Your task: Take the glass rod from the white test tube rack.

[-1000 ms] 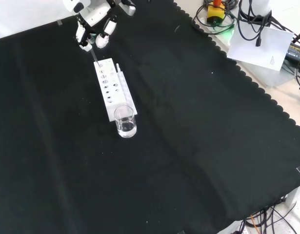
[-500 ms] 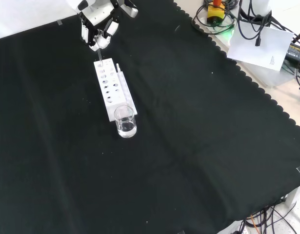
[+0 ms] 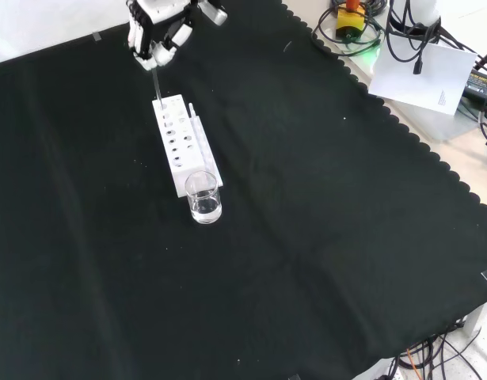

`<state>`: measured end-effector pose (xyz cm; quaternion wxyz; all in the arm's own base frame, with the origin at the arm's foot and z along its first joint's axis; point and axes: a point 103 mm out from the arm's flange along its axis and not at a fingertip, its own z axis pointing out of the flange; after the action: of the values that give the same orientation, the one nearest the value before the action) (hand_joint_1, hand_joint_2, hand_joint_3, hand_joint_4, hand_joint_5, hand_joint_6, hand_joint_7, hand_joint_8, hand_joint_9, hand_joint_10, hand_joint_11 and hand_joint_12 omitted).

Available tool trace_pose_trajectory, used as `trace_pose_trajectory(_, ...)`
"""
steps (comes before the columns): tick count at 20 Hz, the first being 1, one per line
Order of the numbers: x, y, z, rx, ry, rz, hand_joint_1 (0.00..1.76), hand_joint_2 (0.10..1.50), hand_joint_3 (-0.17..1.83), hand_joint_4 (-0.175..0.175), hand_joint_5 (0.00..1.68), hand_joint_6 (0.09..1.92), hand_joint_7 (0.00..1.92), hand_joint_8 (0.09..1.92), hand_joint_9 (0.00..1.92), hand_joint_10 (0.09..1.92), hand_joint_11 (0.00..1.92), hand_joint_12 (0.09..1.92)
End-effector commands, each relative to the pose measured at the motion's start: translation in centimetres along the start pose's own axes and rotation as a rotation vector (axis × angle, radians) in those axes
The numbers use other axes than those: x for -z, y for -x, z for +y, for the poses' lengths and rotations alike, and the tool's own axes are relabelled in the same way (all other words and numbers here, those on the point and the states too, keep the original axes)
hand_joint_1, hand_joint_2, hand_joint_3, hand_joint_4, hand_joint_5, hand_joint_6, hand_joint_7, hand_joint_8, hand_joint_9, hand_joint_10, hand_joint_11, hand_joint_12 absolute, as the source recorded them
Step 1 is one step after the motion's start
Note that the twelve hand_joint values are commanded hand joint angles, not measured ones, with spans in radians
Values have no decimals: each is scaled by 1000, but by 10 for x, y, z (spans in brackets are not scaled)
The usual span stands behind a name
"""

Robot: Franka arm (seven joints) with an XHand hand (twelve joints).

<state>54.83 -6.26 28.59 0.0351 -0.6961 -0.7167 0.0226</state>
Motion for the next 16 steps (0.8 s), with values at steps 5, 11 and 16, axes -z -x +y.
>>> trace_pose_trajectory(5, 56, -10, -33, -5, -21, -15, 1532, 998, -5, -175, 1091, 505, 1006, 1001, 1170, 1064, 1299, 492)
trace_pose_trajectory(11, 86, -25, -50, 17, 6, -25, 1532, 994, -3, -175, 1101, 493, 1014, 990, 1179, 1050, 1311, 465)
trace_pose_trajectory(16, 93, -40, -56, 47, 18, -39, 1532, 991, -3, -175, 1110, 480, 1020, 980, 1184, 1042, 1317, 455)
